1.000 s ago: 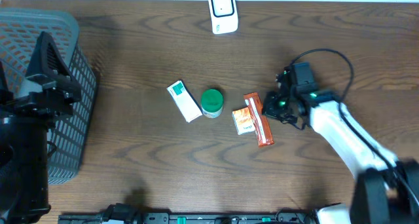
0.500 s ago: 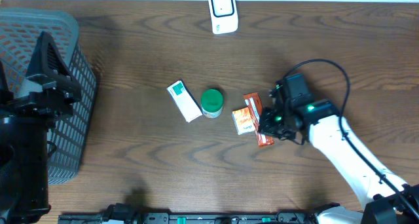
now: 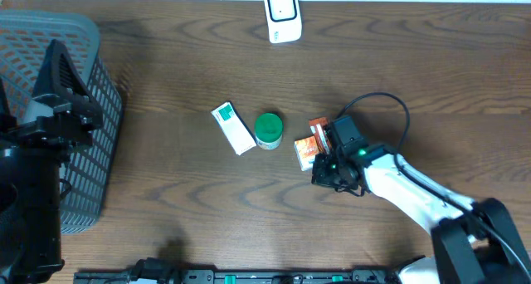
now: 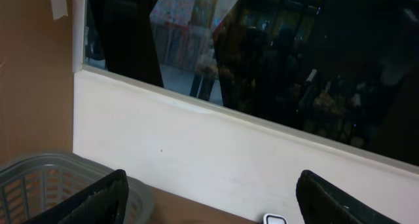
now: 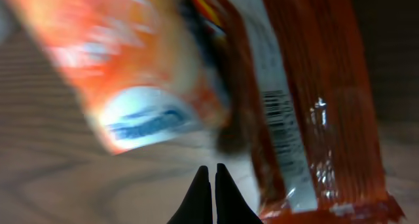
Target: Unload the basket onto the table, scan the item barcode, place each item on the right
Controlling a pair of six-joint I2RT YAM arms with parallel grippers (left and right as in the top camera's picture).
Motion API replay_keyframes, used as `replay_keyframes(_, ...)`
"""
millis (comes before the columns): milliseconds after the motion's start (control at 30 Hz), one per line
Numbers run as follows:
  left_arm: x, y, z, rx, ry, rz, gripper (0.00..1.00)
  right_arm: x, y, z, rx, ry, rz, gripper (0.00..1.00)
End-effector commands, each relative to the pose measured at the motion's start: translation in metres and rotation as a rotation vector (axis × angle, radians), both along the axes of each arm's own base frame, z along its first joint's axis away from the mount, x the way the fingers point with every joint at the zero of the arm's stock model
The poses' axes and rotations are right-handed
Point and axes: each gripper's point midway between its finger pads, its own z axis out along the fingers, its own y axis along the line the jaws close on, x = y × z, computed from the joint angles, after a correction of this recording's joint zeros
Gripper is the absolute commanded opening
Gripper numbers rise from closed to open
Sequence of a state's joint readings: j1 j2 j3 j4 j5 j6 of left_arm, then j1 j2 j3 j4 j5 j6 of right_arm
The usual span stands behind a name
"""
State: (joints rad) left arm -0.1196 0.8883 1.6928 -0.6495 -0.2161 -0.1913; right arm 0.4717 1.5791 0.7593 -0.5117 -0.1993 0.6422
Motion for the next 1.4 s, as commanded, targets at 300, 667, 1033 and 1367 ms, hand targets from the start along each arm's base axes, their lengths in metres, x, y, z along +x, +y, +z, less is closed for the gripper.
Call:
replay_keyframes(300,-0.002,0.002,0.001,-0.013,-0.007,0.007,0.82,-0.009,-0.077,-0.008,-0.324,0.052,-0.215,0.01)
replay_keyframes(667,-0.002,0.002,0.001,-0.013,-0.007,0.007,0.83,0.032,-0.101,0.049,-0.225,-0.083,-0.269,0.01)
replay_keyframes(1033,-0.001,0.002,0.0,-0.013,-0.004,0.007,0.83,0.041,-0.055,0.124,-0.032,-0.302,0.141,0.99)
replay_keyframes(1367,-0.002,0.002,0.001,-0.014,-0.008,0.007,0.83,0.066,-0.052,0.096,-0.032,-0.313,0.39,0.99)
